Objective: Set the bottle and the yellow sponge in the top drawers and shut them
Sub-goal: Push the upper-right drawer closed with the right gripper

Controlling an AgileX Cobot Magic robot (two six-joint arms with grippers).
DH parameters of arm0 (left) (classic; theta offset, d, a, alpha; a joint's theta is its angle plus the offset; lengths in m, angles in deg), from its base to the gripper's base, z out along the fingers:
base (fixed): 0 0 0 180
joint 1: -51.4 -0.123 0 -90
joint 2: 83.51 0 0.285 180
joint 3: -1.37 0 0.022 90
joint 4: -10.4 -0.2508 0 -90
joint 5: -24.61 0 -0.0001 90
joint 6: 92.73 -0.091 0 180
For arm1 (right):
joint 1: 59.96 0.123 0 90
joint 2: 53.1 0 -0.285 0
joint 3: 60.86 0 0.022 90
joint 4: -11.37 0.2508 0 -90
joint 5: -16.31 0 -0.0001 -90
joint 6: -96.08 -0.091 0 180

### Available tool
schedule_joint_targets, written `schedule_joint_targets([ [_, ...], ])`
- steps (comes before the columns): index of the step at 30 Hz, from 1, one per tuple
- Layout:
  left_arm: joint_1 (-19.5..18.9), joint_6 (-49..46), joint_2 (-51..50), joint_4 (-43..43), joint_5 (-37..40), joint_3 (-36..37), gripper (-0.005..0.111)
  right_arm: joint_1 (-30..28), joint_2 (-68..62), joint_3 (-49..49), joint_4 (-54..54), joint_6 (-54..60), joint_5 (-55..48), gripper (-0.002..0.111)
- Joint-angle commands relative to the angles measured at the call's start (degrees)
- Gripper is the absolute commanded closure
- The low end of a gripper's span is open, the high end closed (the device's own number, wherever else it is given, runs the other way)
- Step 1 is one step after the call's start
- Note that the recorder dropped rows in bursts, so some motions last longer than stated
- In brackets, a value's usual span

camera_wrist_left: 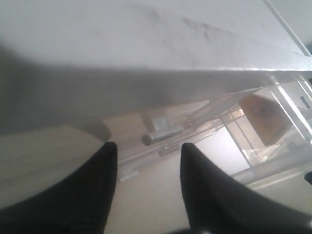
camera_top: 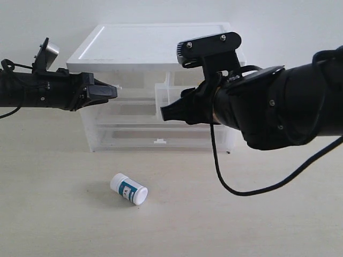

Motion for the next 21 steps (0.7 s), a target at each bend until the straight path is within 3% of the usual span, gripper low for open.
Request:
schedule_joint_targets([
  [1,-0.1,-0.2,0.0,1.7,-1.7,-0.6,0.066,0.0,-2.6,2.5,-2.4,-0.9,-2.7,0.06],
  [13,-0.1,-0.2,0.0,1.7,-1.7,-0.6,0.066,-7.7,-3.8,4.4,-4.0,-6.6,2.9,0.06],
  [21,-0.1,-0.2,0.0,1.7,-1.7,-0.6,0.066,-8.7,-4.0,4.5,-11.7,-16.9,3.5,0.06],
])
